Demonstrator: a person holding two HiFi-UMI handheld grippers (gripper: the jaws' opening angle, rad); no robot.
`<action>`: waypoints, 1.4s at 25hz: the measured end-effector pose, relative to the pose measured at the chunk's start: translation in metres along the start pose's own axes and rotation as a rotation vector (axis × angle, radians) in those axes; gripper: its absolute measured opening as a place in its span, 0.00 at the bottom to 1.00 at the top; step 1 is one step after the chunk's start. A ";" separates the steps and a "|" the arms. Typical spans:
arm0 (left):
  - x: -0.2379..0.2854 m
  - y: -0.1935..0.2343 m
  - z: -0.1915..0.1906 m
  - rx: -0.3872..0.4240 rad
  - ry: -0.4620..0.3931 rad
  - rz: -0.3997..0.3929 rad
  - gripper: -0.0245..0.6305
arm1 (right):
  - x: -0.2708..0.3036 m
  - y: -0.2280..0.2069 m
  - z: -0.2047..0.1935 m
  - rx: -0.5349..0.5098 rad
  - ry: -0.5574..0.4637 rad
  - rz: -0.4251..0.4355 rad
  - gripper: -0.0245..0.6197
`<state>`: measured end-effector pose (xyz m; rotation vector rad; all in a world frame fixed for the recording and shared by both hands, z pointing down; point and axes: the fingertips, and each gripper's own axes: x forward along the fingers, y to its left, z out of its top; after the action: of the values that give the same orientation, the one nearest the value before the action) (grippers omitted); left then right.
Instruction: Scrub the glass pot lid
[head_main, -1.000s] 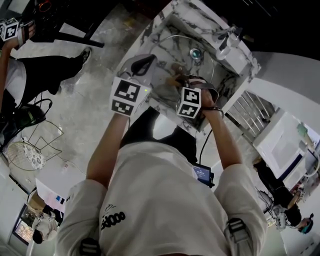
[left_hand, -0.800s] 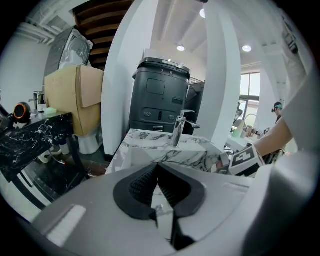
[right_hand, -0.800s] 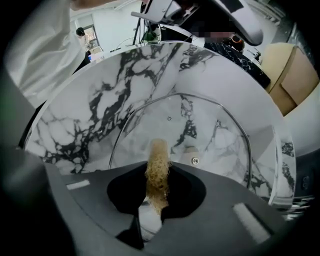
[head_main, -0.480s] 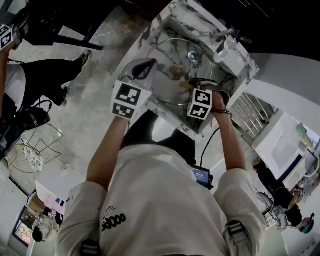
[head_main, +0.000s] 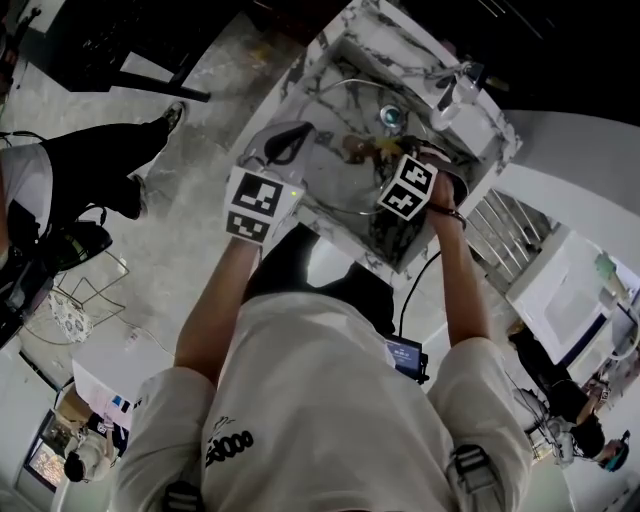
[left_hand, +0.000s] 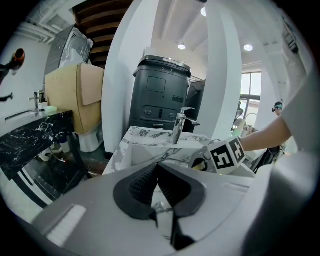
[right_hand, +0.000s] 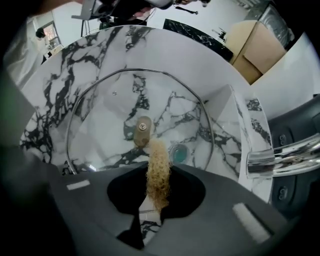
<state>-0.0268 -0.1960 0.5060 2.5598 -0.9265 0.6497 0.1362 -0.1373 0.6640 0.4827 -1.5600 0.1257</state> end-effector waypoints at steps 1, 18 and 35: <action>0.000 0.000 0.000 0.001 0.001 -0.001 0.05 | 0.001 -0.004 0.002 0.016 0.000 -0.009 0.11; -0.003 0.006 0.000 0.012 0.008 0.000 0.05 | 0.016 -0.032 0.047 0.207 -0.069 -0.048 0.11; -0.002 0.007 -0.007 -0.005 0.012 0.002 0.05 | 0.015 -0.015 0.106 0.102 -0.157 -0.041 0.11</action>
<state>-0.0355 -0.1968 0.5119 2.5476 -0.9258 0.6619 0.0439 -0.1940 0.6692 0.6168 -1.7014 0.1390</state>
